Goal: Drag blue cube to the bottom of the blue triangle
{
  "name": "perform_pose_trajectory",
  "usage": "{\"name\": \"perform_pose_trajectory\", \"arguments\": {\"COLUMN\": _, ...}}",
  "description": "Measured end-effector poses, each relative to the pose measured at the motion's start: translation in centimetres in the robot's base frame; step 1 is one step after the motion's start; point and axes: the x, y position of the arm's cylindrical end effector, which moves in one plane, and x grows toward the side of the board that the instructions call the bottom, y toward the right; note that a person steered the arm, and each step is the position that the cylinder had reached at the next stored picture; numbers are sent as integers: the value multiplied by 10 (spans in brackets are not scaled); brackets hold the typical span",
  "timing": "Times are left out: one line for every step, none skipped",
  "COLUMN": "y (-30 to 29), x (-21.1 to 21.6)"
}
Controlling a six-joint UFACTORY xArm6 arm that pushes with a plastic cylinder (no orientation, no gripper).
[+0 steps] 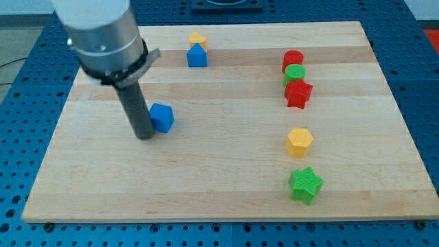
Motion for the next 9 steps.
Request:
{"name": "perform_pose_trajectory", "arguments": {"y": 35, "x": -20}}
{"name": "perform_pose_trajectory", "arguments": {"y": 53, "x": -19}}
{"name": "perform_pose_trajectory", "arguments": {"y": 54, "x": -38}}
{"name": "perform_pose_trajectory", "arguments": {"y": 62, "x": -57}}
{"name": "perform_pose_trajectory", "arguments": {"y": 98, "x": -51}}
{"name": "perform_pose_trajectory", "arguments": {"y": 80, "x": -74}}
{"name": "perform_pose_trajectory", "arguments": {"y": 54, "x": -90}}
{"name": "perform_pose_trajectory", "arguments": {"y": 74, "x": -77}}
{"name": "perform_pose_trajectory", "arguments": {"y": 97, "x": -77}}
